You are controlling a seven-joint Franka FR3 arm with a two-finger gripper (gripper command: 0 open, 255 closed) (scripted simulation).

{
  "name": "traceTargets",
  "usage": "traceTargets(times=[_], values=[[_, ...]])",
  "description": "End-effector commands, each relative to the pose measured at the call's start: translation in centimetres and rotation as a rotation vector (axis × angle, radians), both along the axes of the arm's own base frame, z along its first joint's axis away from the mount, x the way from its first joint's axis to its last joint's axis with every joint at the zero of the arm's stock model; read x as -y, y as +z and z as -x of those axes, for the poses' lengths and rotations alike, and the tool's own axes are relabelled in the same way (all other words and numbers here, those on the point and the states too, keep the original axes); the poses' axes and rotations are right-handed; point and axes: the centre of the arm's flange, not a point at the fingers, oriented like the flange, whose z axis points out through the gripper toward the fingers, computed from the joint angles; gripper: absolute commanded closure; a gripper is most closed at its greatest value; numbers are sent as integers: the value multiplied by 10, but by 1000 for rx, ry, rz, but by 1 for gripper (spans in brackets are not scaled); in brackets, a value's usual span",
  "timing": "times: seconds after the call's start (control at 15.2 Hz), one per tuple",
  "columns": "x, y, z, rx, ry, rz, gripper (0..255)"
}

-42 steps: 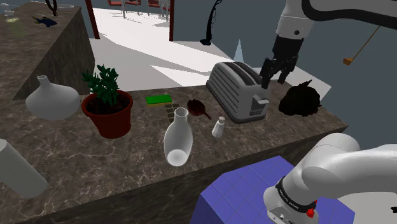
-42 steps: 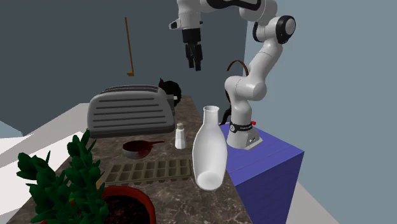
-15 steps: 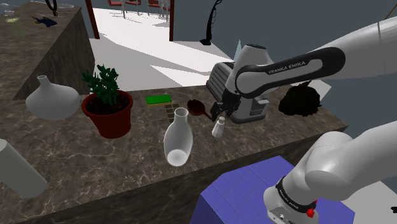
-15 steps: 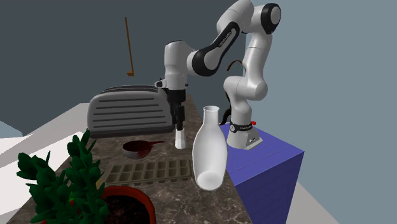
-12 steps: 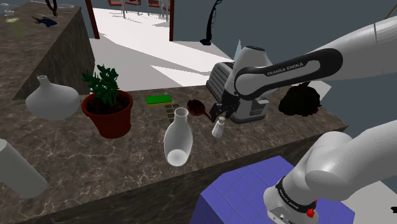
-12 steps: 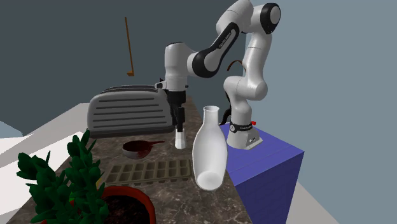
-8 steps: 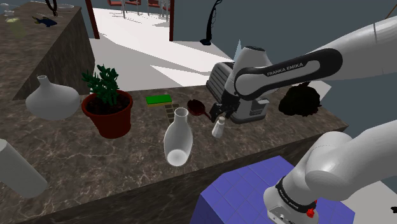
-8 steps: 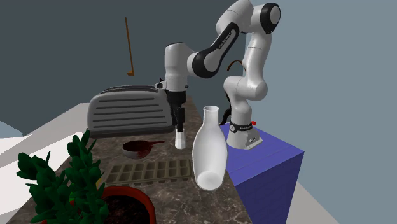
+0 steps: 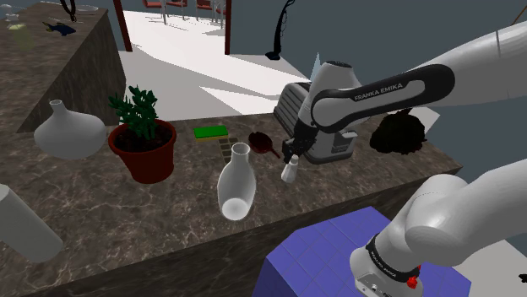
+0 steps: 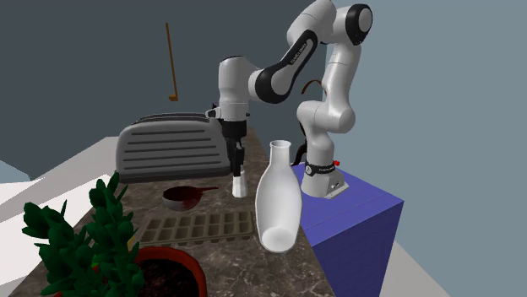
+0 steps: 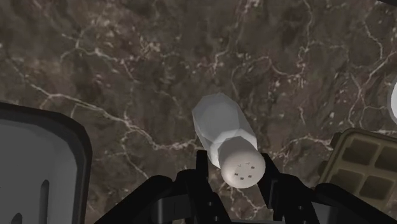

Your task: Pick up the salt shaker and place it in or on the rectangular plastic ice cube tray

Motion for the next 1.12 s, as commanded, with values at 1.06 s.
traceTargets(times=[1.06], values=[[0,73,0,-2,0,0,255]])
